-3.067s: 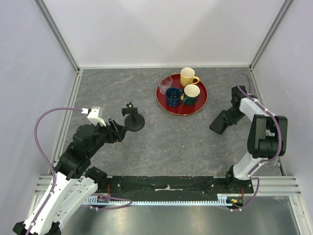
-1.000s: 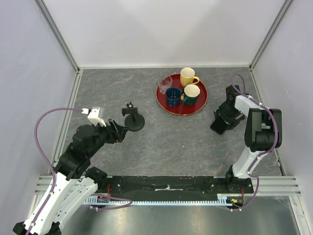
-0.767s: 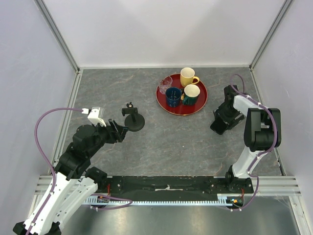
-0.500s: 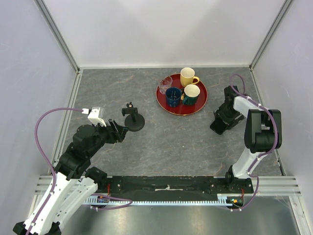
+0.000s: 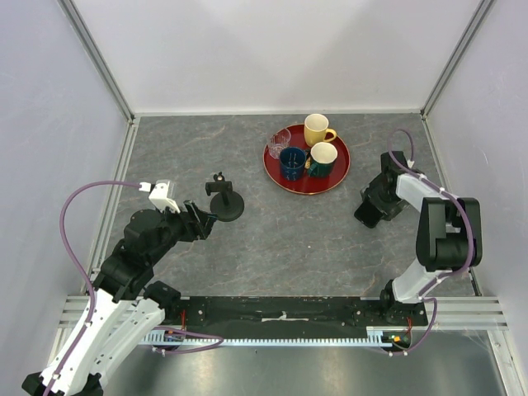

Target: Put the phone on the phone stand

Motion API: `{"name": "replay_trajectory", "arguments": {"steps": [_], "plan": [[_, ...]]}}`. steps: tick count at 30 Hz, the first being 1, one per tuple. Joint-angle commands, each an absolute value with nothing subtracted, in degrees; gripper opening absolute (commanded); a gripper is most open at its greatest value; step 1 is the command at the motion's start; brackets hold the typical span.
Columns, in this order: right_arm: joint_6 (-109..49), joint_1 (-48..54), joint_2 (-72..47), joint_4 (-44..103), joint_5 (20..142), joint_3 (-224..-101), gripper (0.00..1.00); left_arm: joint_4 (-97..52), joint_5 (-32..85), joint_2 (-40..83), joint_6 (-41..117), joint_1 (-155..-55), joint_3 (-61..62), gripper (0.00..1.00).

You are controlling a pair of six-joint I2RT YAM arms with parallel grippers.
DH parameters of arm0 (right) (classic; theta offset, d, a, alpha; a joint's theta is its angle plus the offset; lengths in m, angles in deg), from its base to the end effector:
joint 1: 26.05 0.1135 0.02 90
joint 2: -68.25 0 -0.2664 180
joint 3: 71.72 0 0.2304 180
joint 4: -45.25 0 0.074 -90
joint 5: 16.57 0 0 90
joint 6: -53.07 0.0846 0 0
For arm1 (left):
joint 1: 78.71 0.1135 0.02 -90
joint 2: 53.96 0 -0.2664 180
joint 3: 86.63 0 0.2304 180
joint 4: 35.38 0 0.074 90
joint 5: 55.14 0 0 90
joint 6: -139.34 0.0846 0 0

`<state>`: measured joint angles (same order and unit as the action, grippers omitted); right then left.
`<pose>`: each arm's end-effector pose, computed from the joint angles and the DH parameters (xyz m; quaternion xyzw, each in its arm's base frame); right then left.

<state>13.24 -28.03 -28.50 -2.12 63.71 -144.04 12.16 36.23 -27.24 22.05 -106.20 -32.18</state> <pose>0.3096 -0.0250 0.1333 0.4445 0.8778 -0.0120 0.1780 0.1208 -0.0606 0.2867 -0.0054 0.8182 -0.2558 0.5149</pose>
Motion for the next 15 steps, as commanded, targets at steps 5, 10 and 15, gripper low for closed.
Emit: {"name": "replay_trajectory", "arguments": {"steps": [5, 10, 15], "plan": [[10.18, -27.46, -18.88, 10.99, 68.59, -133.93, 0.0, 9.86, 35.92, -26.89, 24.82, -106.13, -32.16, 0.72], [8.69, -27.37, -14.38, 14.59, 69.74, -131.28, 0.0, 9.86, 35.83, -26.89, 24.73, -106.13, -32.07, 0.72], [8.6, -27.46, -9.81, 18.28, 71.4, -128.48, 0.0, 9.86, 35.74, -27.07, 24.73, -106.13, -32.16, 0.72]]}}
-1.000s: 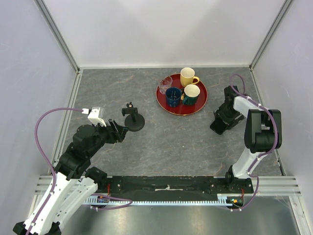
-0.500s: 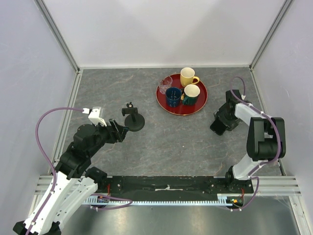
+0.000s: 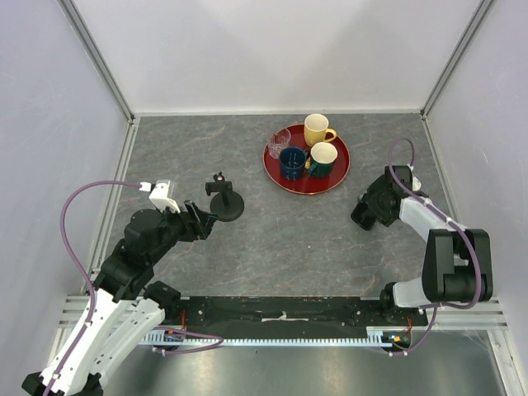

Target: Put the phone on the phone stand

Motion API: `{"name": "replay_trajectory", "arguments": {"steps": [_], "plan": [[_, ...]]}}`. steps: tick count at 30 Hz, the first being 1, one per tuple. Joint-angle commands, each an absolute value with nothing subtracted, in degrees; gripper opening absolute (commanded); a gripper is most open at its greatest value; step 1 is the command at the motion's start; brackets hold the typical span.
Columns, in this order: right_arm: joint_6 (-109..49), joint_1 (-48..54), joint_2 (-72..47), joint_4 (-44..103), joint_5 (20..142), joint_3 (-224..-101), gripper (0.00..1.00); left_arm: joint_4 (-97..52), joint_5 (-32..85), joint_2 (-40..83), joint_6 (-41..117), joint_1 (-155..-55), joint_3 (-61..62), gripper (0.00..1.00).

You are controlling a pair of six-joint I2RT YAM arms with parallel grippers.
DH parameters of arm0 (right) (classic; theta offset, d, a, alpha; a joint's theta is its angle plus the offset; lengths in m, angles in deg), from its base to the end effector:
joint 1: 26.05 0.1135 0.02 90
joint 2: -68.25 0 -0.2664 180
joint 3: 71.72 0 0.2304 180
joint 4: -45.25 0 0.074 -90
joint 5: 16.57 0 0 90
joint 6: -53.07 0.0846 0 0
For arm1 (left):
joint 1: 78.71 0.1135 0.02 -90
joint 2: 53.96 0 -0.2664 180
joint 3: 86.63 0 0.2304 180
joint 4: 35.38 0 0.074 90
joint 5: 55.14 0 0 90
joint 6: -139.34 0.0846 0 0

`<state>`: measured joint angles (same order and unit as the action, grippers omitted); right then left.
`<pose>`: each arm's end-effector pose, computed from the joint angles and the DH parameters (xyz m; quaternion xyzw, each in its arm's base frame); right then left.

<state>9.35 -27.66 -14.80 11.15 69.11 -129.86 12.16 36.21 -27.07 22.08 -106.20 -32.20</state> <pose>0.2780 -0.0142 0.1451 0.4000 0.8760 0.0679 0.2607 0.1213 -0.0609 0.2863 -0.0051 0.8191 -0.2551 0.5137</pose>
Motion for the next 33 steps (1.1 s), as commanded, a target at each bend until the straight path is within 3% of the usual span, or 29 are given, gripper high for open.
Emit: {"name": "replay_trajectory", "arguments": {"steps": [1, 13, 16, 20, 24, 28, 33], "plan": [[8.6, -27.55, -8.32, 19.42, 71.67, -128.04, 0.0, 9.77, 35.74, -27.07, 24.73, -106.13, -32.07, 0.72], [9.65, -27.55, 2.93, 22.06, 78.34, -124.78, 0.0, 9.07, 32.85, -26.72, 25.35, -106.13, -32.16, 0.74], [10.97, -27.46, 6.44, 21.54, 81.95, -124.34, 0.0, 6.79, 27.76, -26.89, 26.05, -106.22, -32.86, 0.77], [11.93, -27.46, 11.19, 19.26, 85.47, -124.43, 0.0, -0.14, 11.02, -26.63, 25.35, -106.22, -34.88, 0.81], [12.64, -27.37, 14.54, 15.4, 88.54, -125.13, 0.0, -19.78, 2.26, -25.66, 12.65, -107.01, -40.67, 0.89], [13.96, -26.85, 17.7, 13.9, 90.83, -125.31, 0.0, -28.36, 14.51, -22.16, 11.71, -116.55, -39.81, 0.9], [14.48, -26.4, 19.9, 11.35, 91.27, -126.8, 0.0, -26.0, 34.66, -5.86, 20.24, -133.27, -29.38, 0.9]]}}
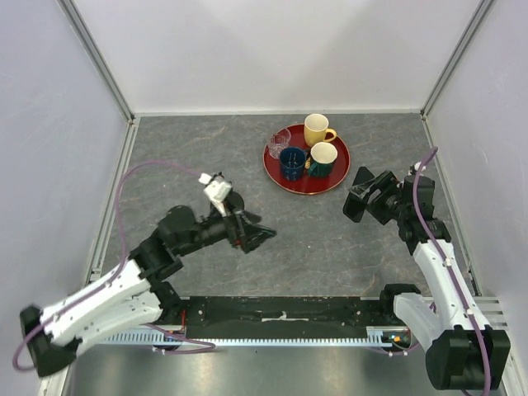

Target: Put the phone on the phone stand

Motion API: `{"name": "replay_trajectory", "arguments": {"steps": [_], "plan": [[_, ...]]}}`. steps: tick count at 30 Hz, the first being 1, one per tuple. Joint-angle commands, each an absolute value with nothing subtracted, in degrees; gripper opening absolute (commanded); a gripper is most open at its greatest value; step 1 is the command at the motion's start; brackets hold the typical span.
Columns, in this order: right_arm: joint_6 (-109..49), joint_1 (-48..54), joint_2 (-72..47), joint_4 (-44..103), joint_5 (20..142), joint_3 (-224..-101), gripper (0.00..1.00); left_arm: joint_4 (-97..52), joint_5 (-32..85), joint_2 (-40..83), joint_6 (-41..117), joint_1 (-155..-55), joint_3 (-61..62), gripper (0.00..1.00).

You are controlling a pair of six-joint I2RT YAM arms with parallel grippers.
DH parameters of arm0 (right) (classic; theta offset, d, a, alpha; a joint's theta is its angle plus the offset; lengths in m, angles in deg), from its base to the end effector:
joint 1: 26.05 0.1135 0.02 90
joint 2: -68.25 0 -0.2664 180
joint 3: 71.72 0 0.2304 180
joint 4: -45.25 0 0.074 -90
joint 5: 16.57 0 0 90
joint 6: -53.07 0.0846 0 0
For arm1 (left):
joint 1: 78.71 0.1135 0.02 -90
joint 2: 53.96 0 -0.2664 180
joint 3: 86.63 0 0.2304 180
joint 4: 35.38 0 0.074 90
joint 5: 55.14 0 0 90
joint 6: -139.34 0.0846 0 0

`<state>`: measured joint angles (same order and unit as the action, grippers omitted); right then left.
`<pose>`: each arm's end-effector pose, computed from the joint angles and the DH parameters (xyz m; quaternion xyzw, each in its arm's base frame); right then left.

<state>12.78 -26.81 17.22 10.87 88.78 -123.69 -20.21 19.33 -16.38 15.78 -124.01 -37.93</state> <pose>0.2129 0.0196 0.2387 0.3148 0.8164 0.3016 0.3786 0.1176 -0.1510 0.3094 0.1658 0.7117 -0.5053 0.4589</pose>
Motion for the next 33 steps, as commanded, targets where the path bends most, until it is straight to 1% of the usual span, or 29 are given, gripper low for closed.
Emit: {"name": "replay_trajectory", "arguments": {"steps": [1, 4, 6, 9, 10, 14, 17, 19, 20, 22, 26, 30, 33], "plan": [[14.57, -26.4, 20.17, 11.17, 91.27, -126.89, 0.0, -26.0, 38.17, -2.4, 21.21, -136.95, -27.87, 0.9], [15.54, -26.4, 21.13, 10.99, 91.8, -126.89, 0.0, -26.87, 44.51, 8.94, 24.11, -142.76, -22.42, 0.93], [15.89, -26.4, 21.4, 10.73, 92.15, -126.8, 0.0, -31.17, 46.37, 15.52, 26.22, -145.75, -19.96, 0.95], [16.42, -26.4, 22.36, 10.03, 92.5, -126.8, 0.0, -36.71, 50.15, 21.25, 28.07, -147.52, -17.06, 0.97], [16.68, -26.49, 22.71, 9.94, 92.59, -126.8, 0.0, -37.42, 51.81, 24.84, 28.51, -147.7, -16.09, 0.97], [17.12, -26.49, 24.3, 8.71, 92.85, -127.68, 0.0, -38.65, 54.9, 32.68, 29.83, -148.06, -9.15, 0.98], [17.03, -26.4, 25.09, 7.22, 92.85, -128.47, 0.0, -38.74, 54.99, 37.25, 29.65, -148.06, -5.72, 0.96], [17.21, -26.4, 25.44, 6.78, 93.11, -128.82, 0.0, -40.06, 53.68, 38.76, 29.39, -147.97, -4.74, 0.94], [17.3, -26.4, 25.62, 6.51, 93.2, -128.91, 0.0, -40.5, 52.98, 40.15, 29.22, -148.06, -3.78, 0.9], [17.65, -26.4, 26.23, 6.34, 93.29, -129.0, 0.0, -40.68, 52.01, 41.48, 28.95, -148.06, -2.81, 0.87], [18.09, -26.49, 26.85, 5.72, 93.73, -129.7, 0.0, -41.55, 50.42, 42.98, 27.46, -147.97, -2.45, 0.72], [18.0, -26.4, 27.02, 5.11, 94.61, -130.32, 0.0, -41.99, 49.36, 44.12, 26.67, -147.97, -2.19, 0.65], [17.91, -26.49, 27.55, 4.49, 95.22, -130.58, 0.0, -41.03, 49.37, 44.91, 26.4, -147.88, -1.31, 0.56]]}}
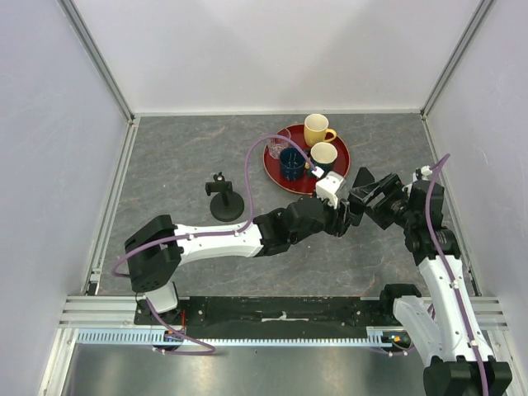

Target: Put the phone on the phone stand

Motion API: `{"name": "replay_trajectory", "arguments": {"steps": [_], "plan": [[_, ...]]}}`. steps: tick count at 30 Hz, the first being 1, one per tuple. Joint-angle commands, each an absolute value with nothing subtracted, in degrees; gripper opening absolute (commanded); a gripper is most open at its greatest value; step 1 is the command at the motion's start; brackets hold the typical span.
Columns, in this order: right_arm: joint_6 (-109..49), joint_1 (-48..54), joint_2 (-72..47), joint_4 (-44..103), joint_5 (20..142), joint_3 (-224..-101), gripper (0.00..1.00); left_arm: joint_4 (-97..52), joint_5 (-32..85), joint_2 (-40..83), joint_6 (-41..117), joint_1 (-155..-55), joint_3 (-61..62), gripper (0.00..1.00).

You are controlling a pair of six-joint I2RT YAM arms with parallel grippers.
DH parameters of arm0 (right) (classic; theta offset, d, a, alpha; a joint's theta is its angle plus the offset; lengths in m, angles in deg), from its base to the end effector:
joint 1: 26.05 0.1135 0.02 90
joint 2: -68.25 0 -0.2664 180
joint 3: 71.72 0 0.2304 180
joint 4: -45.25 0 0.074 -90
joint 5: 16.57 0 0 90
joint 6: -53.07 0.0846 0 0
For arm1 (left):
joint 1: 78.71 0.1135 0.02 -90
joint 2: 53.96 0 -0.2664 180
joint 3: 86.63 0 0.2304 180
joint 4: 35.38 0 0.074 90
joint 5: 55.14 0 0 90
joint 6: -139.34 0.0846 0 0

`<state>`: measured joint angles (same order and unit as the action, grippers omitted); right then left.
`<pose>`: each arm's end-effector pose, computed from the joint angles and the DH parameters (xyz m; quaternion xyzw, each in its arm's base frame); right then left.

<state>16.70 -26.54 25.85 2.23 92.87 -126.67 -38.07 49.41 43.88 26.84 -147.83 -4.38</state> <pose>0.1809 0.0266 0.2652 0.3146 0.8001 0.3499 0.3721 0.1732 -0.3944 0.2807 0.2345 0.7437 -0.3742 0.5019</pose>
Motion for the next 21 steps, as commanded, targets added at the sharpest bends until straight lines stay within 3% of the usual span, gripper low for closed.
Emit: {"name": "replay_trajectory", "arguments": {"steps": [1, 4, 7, 8, 9, 11, 12, 15, 17, 18, 21], "plan": [[17.74, -26.4, 27.64, 4.4, 95.4, -130.67, 0.0, -40.68, 49.19, 45.0, 26.49, -147.79, -0.96, 0.54], [17.21, -26.49, 27.81, 3.17, 96.1, -131.11, 0.0, -40.06, 48.49, 45.44, 26.23, -147.62, -0.34, 0.45], [16.6, -26.4, 28.34, 2.12, 96.46, -131.28, 0.0, -39.54, 46.91, 45.53, 25.35, -147.0, -0.17, 0.23], [16.33, -26.4, 28.6, 1.77, 96.54, -131.28, 0.0, -38.58, 46.56, 45.53, 25.09, -146.57, -0.08, 0.07], [16.16, -26.4, 28.69, 1.77, 96.72, -131.2, 0.0, -38.05, 45.51, 45.44, 24.91, -146.39, 0.01, 0.03], [13.27, -26.4, 28.09, 2.29, 98.82, -131.11, 0.17, -36.9, 44.97, 43.96, 23.68, -145.6, -0.87, 0.02], [11.69, -26.4, 27.73, 2.73, 99.87, -131.02, 0.41, -36.38, 44.8, 42.9, 23.24, -145.25, -1.65, 0.02], [3.0, -26.4, 24.22, 2.56, 105.05, -132.5, 0.76, -35.41, 44.18, 36.15, 21.92, -143.49, -7.44, 0.02], [-5.06, -26.49, 20.63, -2.0, 107.88, -134.61, 0.83, -35.23, 43.13, 29.32, 21.22, -141.3, -13.51, 0.02], [-6.94, -26.4, 19.91, -3.15, 107.8, -136.19, 0.98, -34.79, 41.47, 27.1, 21.04, -140.42, -15.44, 0.02], [-12.4, -24.58, 19.46, -4.83, 108.58, -138.74, 0.98, -30.41, 38.13, 16.84, 19.64, -137.34, -21.6, 0.02]]}}
